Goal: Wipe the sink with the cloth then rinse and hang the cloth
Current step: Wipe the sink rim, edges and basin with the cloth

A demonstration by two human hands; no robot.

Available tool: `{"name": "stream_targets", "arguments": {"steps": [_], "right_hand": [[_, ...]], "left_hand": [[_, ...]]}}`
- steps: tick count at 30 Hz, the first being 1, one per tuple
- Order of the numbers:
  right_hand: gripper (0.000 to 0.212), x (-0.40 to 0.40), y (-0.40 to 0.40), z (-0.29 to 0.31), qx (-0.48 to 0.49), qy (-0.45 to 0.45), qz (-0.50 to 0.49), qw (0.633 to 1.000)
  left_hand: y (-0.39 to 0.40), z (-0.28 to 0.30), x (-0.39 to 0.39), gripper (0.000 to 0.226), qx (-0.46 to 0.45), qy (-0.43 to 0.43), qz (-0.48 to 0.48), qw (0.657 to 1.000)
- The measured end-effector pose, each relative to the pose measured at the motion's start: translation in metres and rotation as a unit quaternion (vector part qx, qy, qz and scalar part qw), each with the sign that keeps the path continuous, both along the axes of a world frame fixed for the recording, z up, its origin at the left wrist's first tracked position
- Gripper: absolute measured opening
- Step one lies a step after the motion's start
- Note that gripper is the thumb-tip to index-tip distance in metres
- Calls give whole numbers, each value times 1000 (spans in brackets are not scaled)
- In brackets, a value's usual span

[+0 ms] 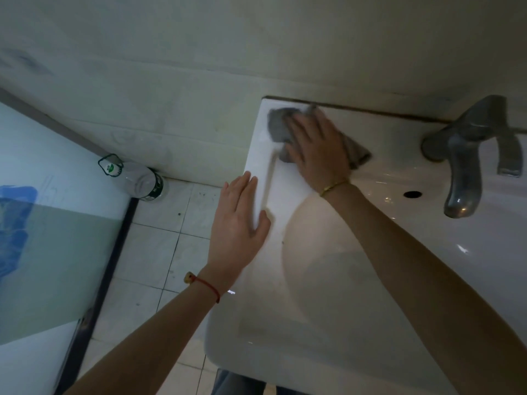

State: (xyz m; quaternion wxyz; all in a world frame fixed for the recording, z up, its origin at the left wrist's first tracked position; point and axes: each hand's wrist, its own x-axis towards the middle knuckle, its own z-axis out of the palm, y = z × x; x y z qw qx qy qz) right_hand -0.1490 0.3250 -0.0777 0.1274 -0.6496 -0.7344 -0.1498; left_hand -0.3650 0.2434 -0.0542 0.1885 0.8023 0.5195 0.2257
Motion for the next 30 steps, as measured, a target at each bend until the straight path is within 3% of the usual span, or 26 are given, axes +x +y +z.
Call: {"name": "stream_targets", "arguments": {"steps": [2, 4, 8, 13, 15, 18, 22, 27, 30], "right_hand": [[50, 6, 3, -4, -27, -6, 69, 997], [50, 36, -7, -5, -21, -27, 77, 996], [50, 99, -54, -7, 10, 29, -72, 997], [45, 59, -52, -3, 30, 99, -235, 966], [38, 25, -52, -6, 46, 108, -191, 974], [34, -40, -79, -22, -30, 151, -91, 984], [52, -85, -134, -12, -135, 277, -87, 947], [52, -105, -217, 6, -170, 253, -24, 952], [49, -96, -195, -3, -161, 234, -29, 958]], "left_hand": [[-1, 0, 0, 56, -1, 0, 0, 1000], [-1, 0, -1, 56, -3, -3, 1, 1000], [0, -1, -2, 55, 3, -13, -2, 1000], [0, -1, -2, 54, -3, -29, -6, 1000], [0, -1, -3, 54, -5, -30, -6, 1000], [0, -1, -3, 54, 2, -20, -7, 1000], [-2, 1, -3, 57, -17, -19, -6, 1000], [-4, 3, -6, 59, -30, -31, -21, 999], [-5, 4, -5, 57, -33, -37, -17, 999]]}}
